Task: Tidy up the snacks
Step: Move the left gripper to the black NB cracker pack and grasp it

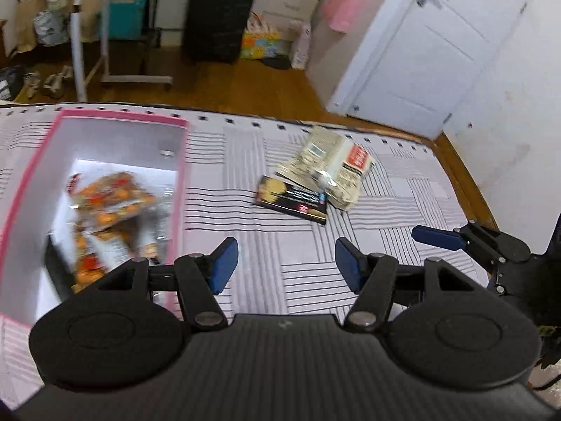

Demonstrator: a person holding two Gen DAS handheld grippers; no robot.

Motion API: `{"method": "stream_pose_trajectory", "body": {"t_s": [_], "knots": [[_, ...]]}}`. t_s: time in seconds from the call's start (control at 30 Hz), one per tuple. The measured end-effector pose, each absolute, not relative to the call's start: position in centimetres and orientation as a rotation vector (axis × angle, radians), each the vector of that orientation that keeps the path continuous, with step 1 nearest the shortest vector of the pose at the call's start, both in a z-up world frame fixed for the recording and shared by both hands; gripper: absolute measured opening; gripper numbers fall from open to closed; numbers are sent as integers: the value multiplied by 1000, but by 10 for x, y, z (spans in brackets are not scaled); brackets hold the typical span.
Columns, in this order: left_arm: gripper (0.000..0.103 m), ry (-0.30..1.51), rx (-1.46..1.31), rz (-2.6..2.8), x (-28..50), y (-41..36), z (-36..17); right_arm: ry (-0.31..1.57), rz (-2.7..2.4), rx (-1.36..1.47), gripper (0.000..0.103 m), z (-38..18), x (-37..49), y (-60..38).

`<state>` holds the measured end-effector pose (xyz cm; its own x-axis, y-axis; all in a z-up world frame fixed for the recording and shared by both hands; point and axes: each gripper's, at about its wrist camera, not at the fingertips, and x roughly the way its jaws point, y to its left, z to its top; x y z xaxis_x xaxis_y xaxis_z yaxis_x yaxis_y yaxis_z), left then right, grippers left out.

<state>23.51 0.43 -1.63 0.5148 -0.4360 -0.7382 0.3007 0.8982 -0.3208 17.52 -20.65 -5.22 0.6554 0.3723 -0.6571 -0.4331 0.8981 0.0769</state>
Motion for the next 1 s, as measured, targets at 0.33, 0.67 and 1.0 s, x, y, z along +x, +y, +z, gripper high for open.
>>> {"method": "stream_pose_trajectory", "body": {"t_s": [0.33, 0.67, 1.0], "knots": [[59, 1005, -76, -438, 291, -61, -78, 770, 340, -19, 79, -133, 223, -239], [57, 1064, -157, -268, 363, -83, -138, 820, 355, 13, 72, -165, 278, -232], [59, 1046, -255, -134, 396, -80, -181, 856, 333, 52, 69, -188, 298, -232]]}}
